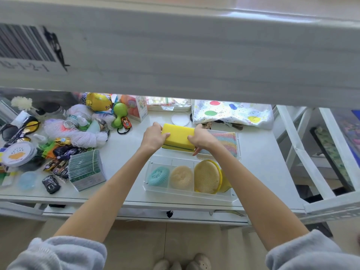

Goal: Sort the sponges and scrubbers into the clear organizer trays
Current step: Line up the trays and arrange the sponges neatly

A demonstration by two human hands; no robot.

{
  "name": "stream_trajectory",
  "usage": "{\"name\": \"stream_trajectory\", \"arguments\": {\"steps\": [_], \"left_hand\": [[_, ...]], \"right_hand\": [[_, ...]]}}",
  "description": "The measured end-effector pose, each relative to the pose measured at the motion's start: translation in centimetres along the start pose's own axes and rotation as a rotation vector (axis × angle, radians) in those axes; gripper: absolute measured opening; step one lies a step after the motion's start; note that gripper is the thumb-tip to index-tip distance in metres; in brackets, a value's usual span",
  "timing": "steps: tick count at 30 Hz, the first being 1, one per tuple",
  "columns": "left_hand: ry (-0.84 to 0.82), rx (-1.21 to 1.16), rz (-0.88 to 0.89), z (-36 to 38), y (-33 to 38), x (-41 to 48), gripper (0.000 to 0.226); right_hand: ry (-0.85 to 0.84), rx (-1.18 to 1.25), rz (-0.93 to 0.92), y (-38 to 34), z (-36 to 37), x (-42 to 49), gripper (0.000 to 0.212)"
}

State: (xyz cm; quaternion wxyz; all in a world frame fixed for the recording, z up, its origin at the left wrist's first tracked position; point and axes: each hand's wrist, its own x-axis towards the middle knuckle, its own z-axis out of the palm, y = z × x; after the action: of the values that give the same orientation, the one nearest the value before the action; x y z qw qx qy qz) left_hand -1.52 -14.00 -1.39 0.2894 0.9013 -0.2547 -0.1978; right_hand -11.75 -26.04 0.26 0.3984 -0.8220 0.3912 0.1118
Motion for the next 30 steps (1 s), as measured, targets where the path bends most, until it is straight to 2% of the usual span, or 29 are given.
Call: {"name": "stream_trajectory", "arguments": {"steps": [5, 9, 18, 23, 27, 30], "left_hand": [[0.05, 0.042, 0.08, 0.0, -0.4, -0.3, 0.037], [0.064, 0.171, 0.113, 0.5, -0.5, -0.7, 0.034], [0.051, 0.298, 0.139, 1.3, -0.5, -0.7, 0.03], [0.051, 0.397, 0.171, 1.6, 0.0, -1.2, 0.024], [0.114, 0.576, 0.186, 1.9, 0.2, -1.7, 0.027], [0.179, 0.6, 0.249, 1.6, 0.7, -1.5, 0.043]], "right_hand": [[0.008, -0.024, -0.001, -0.1, 0.6, -0.3, 0.067], [0.044, -0.075, 0.013, -0.2, 1.2, -0.1, 0.068], [0.15, -0.259, -0.078, 0.5, 2.2, -0.1, 0.064], [0.111, -0.278, -0.073, 0.6, 1.8, -0.3, 0.063], [0.186, -0.42, -0.151, 2.3, -1.1, -1.3, 0.03], [0.257, -0.542, -0.214, 4.6, -3.0, -2.3, 0.02]]}}
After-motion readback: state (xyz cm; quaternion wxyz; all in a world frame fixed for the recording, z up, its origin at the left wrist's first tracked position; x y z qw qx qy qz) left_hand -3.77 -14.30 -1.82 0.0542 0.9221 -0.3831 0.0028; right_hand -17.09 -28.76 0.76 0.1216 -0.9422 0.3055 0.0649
